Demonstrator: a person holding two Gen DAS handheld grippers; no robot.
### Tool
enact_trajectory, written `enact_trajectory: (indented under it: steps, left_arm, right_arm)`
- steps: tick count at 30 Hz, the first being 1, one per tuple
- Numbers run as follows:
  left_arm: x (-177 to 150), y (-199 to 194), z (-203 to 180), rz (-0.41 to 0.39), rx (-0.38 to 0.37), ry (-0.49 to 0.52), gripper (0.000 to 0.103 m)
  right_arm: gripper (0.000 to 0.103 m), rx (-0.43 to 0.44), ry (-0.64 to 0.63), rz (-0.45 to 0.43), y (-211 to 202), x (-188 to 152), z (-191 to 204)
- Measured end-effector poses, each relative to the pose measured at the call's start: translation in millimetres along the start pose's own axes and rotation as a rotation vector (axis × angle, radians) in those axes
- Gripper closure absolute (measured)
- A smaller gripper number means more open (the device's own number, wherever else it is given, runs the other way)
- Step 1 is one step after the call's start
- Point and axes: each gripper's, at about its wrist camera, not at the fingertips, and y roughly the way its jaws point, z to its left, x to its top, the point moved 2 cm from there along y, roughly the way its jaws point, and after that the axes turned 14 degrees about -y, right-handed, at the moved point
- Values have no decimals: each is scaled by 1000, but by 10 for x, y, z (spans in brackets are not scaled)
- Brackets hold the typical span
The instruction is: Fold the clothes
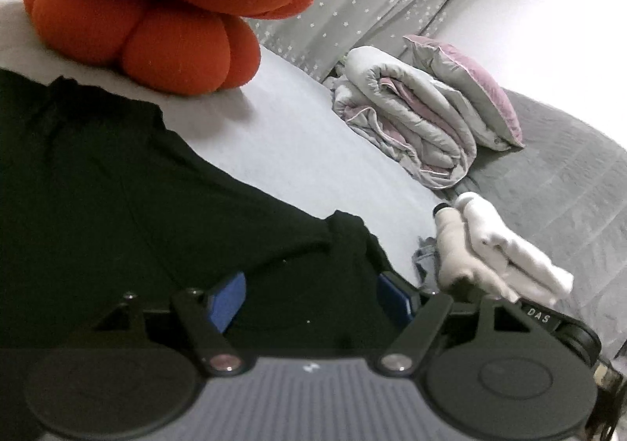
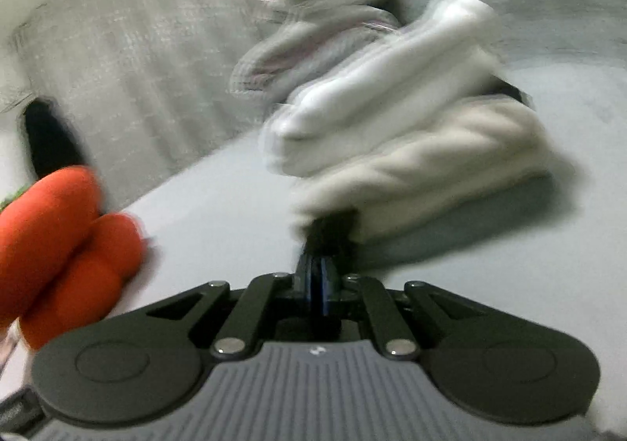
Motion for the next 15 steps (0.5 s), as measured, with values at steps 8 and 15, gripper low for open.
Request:
enact_trajectory:
  steps: [8,15]
  left_arm:
    - [169,-35,256,50,-163,-218,26]
    - [154,-7,257,59,-189,-237,26]
  right_arm:
    - [97,381,-301,15,-22,-78,751]
    - [88,559,-526,202,-12,-315,1086]
